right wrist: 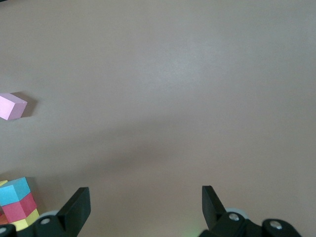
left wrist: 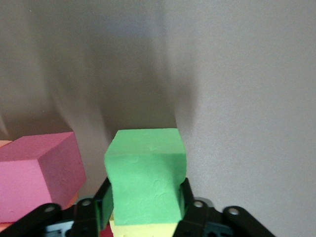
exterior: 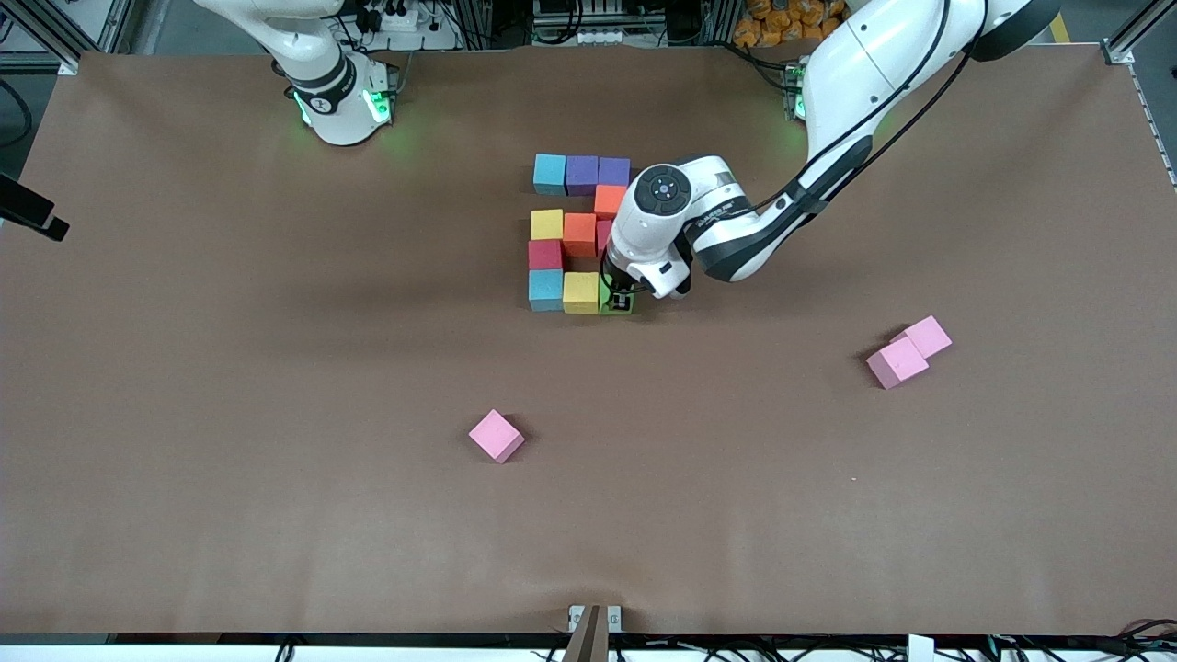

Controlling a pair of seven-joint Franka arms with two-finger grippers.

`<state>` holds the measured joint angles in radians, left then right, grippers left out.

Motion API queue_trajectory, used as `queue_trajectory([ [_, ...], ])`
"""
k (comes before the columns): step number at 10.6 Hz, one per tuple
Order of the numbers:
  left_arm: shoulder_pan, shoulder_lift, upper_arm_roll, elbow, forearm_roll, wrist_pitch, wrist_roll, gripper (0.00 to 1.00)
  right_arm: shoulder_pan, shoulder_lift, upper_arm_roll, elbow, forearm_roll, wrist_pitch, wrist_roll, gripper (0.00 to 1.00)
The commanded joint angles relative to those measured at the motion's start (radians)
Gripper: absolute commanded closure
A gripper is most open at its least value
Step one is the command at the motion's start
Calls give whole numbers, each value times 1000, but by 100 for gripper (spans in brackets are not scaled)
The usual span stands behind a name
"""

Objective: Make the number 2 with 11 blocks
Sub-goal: 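Lower the green block beside the yellow block with the left gripper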

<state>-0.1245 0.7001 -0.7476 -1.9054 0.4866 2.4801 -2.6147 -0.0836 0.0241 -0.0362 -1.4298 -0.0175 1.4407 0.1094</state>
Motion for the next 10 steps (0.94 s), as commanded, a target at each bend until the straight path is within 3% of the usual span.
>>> queue_trajectory([
  [1, -59, 12, 45, 23, 30, 8, -30, 0, -19, 0, 15, 6, -12, -6, 1, 0],
  [3, -98, 10, 82, 31, 30, 8, -31, 0, -19, 0, 15, 6, -12, -6, 1, 0],
  [10, -95, -45, 67, 25, 33, 0, -30, 0, -18, 0, 15, 6, -12, -6, 1, 0],
])
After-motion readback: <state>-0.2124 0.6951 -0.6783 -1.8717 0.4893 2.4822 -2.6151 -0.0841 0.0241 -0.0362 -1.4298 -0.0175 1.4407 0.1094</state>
